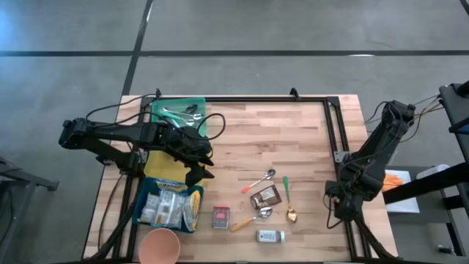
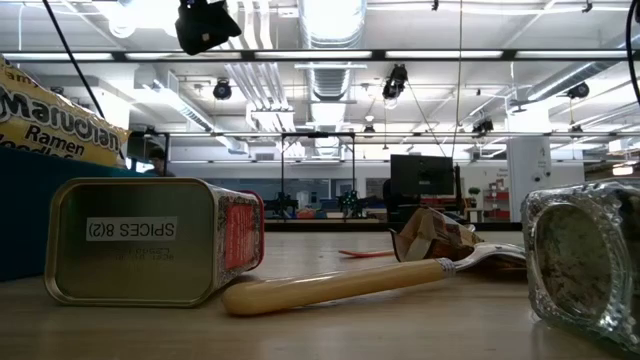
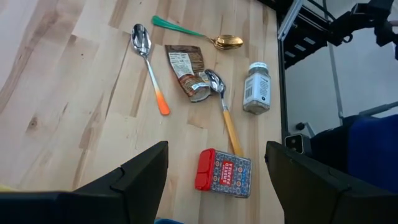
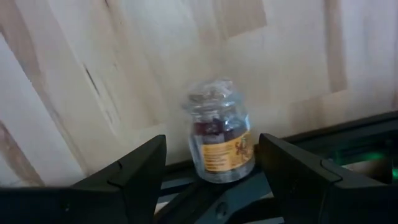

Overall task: Pick & Place Food Item
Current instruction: Put the brown seasoning bottle into the yellow bin

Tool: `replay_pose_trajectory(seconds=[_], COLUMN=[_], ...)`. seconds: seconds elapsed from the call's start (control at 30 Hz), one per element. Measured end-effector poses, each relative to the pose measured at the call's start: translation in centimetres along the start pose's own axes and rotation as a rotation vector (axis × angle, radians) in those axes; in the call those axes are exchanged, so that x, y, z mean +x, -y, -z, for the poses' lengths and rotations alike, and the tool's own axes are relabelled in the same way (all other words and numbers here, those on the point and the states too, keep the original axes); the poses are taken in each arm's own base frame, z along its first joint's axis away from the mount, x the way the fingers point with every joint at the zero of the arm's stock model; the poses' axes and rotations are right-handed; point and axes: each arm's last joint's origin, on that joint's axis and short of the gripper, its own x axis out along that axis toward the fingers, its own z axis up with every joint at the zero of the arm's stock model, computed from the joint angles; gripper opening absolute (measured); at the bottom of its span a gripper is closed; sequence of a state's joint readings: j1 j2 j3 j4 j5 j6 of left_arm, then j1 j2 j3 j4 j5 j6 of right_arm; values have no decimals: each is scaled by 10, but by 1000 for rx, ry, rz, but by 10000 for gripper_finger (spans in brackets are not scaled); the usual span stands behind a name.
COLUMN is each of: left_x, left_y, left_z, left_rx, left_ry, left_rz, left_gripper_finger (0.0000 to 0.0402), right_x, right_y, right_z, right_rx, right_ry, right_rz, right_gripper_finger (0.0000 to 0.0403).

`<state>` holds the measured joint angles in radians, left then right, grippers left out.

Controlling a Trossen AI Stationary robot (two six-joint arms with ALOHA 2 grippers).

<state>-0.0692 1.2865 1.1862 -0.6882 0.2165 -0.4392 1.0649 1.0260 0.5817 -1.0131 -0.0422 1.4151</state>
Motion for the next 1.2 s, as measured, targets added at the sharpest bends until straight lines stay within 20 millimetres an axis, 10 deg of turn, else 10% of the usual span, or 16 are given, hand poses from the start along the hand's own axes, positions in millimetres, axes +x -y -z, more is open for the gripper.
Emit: replay_pose_trajectory(seconds=[0.9,1.2], left_x=[0,0], left_y=[-2,-2], left_z=[-1,-1], left_rx=[-39,-39], left_ry=[2,1], left_rz=[-4,-4], left_gripper_finger=[273,273], right_x=[49,49], right_y=[-4,-8], right_z=[0,-1], right_rx=[-88,-99], right_ry=[-113,-116], right_rz=[126,119], right_gripper_finger=[255,186])
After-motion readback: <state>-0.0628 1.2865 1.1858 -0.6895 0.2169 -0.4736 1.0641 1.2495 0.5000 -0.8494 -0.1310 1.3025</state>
